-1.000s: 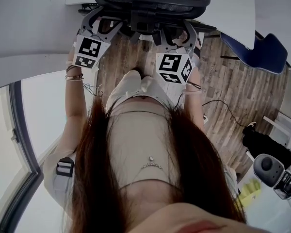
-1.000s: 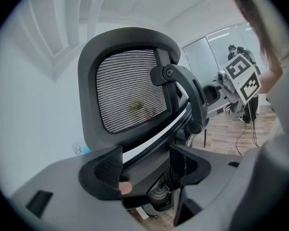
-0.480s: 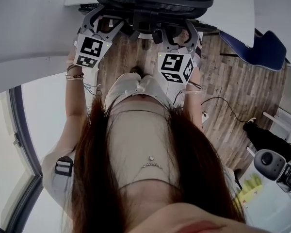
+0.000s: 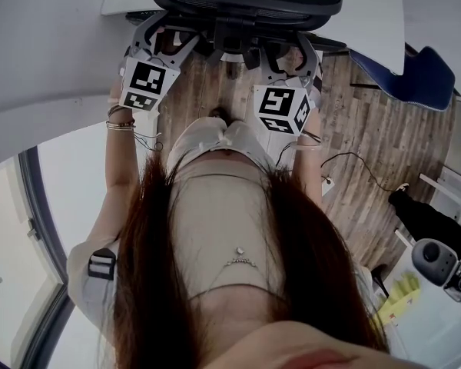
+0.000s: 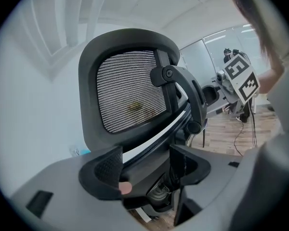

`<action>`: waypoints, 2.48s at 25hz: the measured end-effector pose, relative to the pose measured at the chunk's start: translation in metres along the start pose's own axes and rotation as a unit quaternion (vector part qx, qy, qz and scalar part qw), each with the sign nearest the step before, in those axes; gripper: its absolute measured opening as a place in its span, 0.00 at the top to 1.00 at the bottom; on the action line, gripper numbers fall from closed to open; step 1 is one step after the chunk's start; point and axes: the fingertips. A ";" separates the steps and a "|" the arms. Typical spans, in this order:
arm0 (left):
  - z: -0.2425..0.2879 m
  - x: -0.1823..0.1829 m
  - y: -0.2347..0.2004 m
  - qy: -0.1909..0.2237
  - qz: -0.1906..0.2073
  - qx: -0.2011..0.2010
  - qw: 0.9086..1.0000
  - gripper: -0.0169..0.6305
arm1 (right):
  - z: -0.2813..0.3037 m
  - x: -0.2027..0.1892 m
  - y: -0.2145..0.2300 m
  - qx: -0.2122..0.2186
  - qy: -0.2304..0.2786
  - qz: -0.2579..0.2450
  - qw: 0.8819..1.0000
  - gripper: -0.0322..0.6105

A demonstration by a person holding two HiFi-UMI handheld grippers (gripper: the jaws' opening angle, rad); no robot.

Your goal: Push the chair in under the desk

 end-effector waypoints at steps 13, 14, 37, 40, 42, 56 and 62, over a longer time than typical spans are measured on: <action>0.006 -0.002 -0.007 -0.001 0.007 0.005 1.000 0.52 | 0.008 0.005 0.001 0.003 0.000 -0.002 1.000 0.52; 0.006 -0.003 -0.006 0.000 0.006 0.005 1.000 0.52 | 0.008 0.005 0.001 0.003 0.000 -0.002 1.000 0.52; 0.011 0.000 -0.011 0.018 0.014 -0.018 1.000 0.50 | 0.003 0.006 -0.005 -0.015 0.011 0.003 1.000 0.51; 0.011 -0.001 -0.011 0.021 0.015 -0.017 1.000 0.50 | 0.003 0.005 -0.005 -0.016 0.008 0.005 1.000 0.51; 0.010 -0.002 -0.010 0.023 0.016 -0.016 0.999 0.50 | 0.003 0.004 -0.006 -0.016 0.005 0.008 1.000 0.51; 0.008 0.000 -0.012 0.023 0.038 0.007 0.999 0.51 | 0.000 0.006 -0.004 -0.017 0.005 0.016 1.000 0.52; -0.002 0.001 -0.006 0.028 0.008 0.005 1.000 0.52 | -0.006 0.003 -0.009 -0.015 -0.001 0.015 1.000 0.53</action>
Point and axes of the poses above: the fingertips, and each gripper's own axes: z forward along the fingers, y to its right, x out of its top, and after that the axes turned 14 degrees about x, right-handed
